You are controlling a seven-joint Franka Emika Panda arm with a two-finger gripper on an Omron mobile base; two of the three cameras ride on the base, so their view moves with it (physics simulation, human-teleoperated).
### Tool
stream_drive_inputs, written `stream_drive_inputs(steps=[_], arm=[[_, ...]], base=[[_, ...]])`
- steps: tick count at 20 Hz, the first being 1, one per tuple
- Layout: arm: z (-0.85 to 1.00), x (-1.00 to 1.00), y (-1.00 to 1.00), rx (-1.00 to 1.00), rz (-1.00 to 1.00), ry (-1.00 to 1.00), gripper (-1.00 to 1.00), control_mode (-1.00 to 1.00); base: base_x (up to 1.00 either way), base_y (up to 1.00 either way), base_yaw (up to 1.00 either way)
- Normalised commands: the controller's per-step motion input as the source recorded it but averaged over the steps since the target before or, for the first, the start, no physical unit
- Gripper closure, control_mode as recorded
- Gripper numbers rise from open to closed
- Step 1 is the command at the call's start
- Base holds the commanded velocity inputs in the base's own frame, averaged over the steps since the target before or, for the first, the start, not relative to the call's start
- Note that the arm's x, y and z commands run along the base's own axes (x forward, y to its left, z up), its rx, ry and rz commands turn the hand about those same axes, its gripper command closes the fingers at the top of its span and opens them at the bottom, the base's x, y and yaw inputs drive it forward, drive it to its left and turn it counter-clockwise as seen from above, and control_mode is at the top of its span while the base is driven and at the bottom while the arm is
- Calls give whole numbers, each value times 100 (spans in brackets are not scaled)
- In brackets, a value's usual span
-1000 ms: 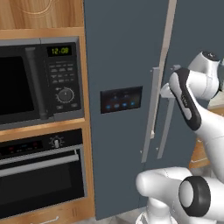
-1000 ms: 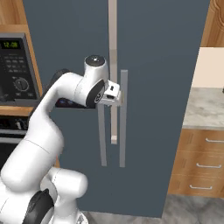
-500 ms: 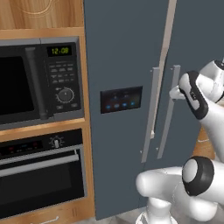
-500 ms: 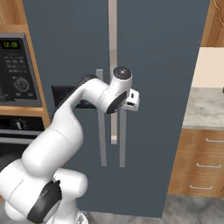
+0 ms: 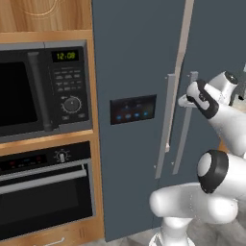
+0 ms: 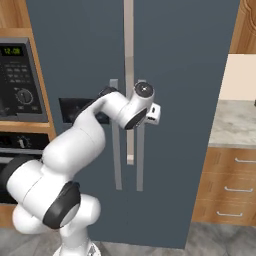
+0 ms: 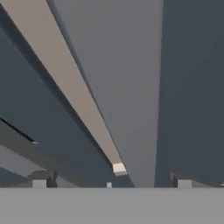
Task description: Retrieve the sausage and cheese from the fridge and place them on the cutting board on the counter.
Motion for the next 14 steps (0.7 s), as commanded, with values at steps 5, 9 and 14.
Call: stream_drive_inputs(steps=[5, 9, 14], arm=[[-23, 62, -13, 1, 0, -2, -100, -100], [-11, 55, -36, 0, 0, 0, -100, -100], [-25, 19, -37, 2, 0, -6, -100, -100]], base=[[0, 0, 0], [0, 0, 0], [0, 0, 0]])
